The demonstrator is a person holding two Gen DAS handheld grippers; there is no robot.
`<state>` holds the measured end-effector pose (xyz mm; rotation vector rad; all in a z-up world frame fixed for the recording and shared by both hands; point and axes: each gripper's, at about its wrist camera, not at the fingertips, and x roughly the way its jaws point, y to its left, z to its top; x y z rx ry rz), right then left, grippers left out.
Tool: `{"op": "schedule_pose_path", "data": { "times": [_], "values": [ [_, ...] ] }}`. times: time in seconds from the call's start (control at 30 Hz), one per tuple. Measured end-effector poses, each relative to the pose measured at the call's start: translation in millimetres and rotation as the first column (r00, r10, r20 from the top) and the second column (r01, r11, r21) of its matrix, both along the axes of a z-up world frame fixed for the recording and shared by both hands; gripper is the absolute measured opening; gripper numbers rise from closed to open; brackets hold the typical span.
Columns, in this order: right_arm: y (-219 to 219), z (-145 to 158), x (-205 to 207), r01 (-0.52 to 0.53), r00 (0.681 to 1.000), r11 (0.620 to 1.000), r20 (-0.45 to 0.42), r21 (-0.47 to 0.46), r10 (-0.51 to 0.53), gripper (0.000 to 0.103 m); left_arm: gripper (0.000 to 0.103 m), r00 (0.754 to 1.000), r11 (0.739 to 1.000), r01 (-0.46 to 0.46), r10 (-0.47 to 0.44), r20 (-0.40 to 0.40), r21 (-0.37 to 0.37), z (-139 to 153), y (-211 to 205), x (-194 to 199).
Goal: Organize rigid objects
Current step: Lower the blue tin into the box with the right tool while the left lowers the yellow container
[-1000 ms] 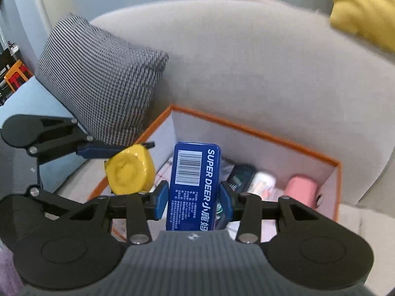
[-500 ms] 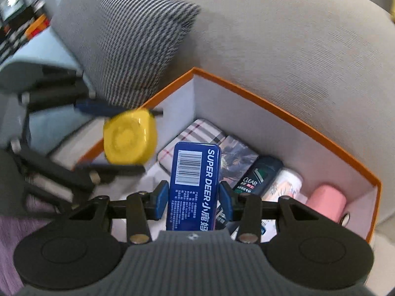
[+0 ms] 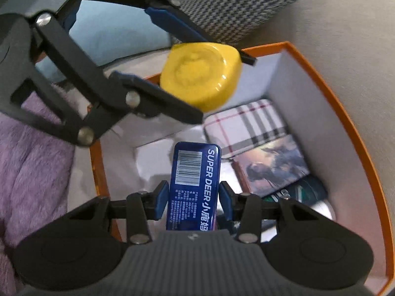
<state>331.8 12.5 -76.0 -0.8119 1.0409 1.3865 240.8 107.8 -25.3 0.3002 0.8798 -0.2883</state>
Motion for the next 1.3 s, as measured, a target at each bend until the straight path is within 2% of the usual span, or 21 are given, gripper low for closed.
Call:
{"op": "schedule_pose_path", "data": {
  "times": [0.23, 0.43, 0.73, 0.87, 0.93, 1.0, 1.07, 1.13, 1.23, 1.3],
  "values": [
    [13, -15, 5, -0.172, 0.984, 0.98, -0.061, -0.1, 0.166, 0.046, 0.059, 0.997, 0.999, 0.05, -0.05, -0.061, 0.003, -10, -13, 3],
    [19, -27, 7, -0.235, 0.969, 0.965, -0.112, -0.121, 0.222, 0.047, 0.059, 0.993, 0.998, 0.058, -0.057, -0.102, 0.012, -19, -21, 9],
    [26, -42, 15, -0.253, 0.963, 0.96, -0.128, -0.118, 0.238, 0.047, 0.059, 0.99, 1.0, 0.012, -0.013, -0.138, -0.005, -27, -17, 15],
    [23, -44, 19, -0.221, 0.969, 0.97, -0.134, -0.104, 0.206, 0.05, 0.059, 0.989, 1.0, 0.003, -0.004, -0.146, -0.006, -30, -15, 16],
    [21, -43, 26, -0.173, 0.976, 0.982, -0.149, -0.079, 0.16, 0.049, 0.059, 0.989, 1.0, -0.001, 0.002, -0.146, 0.007, -34, -15, 19],
    [18, -40, 29, -0.133, 0.984, 0.989, -0.124, -0.059, 0.125, 0.043, 0.059, 0.989, 1.0, 0.008, -0.005, -0.146, 0.018, -37, -15, 23],
    [15, -38, 25, -0.106, 0.994, 0.993, -0.038, -0.055, 0.104, 0.025, 0.059, 0.989, 1.0, 0.019, -0.016, -0.149, 0.016, -40, -15, 25],
    [12, -39, 20, -0.093, 0.994, 0.994, 0.047, -0.05, 0.095, 0.016, 0.059, 0.989, 0.999, 0.028, -0.025, -0.144, 0.019, -46, -14, 30],
    [9, -48, 11, -0.116, 0.984, 0.992, 0.131, -0.046, 0.121, 0.007, 0.059, 0.99, 1.0, 0.023, -0.02, -0.138, 0.022, -46, -13, 30],
    [9, -55, 9, -0.116, 0.98, 0.992, 0.159, -0.05, 0.123, 0.007, 0.059, 0.99, 0.999, 0.023, -0.019, -0.138, 0.024, -47, -12, 29]
  ]
}}
